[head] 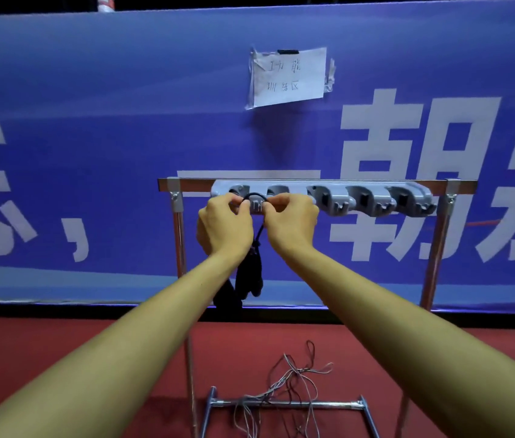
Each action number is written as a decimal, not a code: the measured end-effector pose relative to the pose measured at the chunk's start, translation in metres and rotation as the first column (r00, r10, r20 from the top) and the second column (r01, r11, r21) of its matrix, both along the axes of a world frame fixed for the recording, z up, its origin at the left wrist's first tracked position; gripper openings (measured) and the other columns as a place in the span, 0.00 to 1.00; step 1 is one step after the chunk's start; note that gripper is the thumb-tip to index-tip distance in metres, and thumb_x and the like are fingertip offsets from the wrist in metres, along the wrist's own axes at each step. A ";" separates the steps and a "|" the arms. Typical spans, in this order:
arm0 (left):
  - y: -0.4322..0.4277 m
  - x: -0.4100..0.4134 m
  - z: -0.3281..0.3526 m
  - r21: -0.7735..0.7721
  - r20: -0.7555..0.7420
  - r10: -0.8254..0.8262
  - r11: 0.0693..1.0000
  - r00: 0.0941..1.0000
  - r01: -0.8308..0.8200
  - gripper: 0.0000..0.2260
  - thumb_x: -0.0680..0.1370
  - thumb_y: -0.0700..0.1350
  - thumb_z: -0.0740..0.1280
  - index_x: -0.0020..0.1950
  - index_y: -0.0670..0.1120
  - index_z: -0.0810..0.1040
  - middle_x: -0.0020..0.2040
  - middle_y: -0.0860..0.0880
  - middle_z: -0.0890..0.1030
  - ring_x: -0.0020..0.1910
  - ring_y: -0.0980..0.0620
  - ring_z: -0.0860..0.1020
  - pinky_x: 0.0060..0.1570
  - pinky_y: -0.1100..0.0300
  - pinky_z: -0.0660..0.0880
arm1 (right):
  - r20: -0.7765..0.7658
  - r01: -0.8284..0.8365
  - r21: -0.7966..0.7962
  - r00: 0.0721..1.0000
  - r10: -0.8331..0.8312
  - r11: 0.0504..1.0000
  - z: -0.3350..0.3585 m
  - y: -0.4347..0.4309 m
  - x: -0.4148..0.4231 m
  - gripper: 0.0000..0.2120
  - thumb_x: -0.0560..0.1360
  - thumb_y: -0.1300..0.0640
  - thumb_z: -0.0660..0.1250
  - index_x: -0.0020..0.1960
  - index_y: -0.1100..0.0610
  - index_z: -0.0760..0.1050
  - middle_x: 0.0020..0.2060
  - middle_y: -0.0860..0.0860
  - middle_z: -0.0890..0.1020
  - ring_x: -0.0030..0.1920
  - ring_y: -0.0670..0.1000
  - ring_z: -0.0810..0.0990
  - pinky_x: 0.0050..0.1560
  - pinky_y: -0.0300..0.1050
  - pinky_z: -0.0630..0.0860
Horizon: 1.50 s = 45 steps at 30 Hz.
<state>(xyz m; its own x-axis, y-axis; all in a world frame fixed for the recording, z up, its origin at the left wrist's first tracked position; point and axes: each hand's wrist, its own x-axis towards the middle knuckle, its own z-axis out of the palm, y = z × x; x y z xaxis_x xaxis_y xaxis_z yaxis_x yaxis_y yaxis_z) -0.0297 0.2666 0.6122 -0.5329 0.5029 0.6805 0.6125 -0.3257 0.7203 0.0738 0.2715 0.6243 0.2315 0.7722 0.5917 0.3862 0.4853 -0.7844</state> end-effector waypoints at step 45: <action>-0.194 -0.018 -0.409 -0.936 -0.334 -0.675 0.157 0.658 -0.315 0.17 0.75 0.56 0.69 0.58 0.47 0.80 0.58 0.43 0.83 0.58 0.41 0.82 0.55 0.52 0.77 | 0.703 0.145 -0.710 0.188 0.686 0.689 -0.412 -0.150 0.032 0.17 0.74 0.52 0.68 0.58 0.61 0.77 0.57 0.62 0.81 0.63 0.63 0.76 0.60 0.55 0.74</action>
<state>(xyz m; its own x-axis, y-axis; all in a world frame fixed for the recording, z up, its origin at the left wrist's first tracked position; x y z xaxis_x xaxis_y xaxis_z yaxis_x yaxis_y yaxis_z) -0.0479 0.0727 0.2037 -0.0439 0.9291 -0.3671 0.9982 0.0556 0.0213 0.1060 0.1219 0.2119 -0.4192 0.8300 -0.3679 0.9050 0.4143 -0.0965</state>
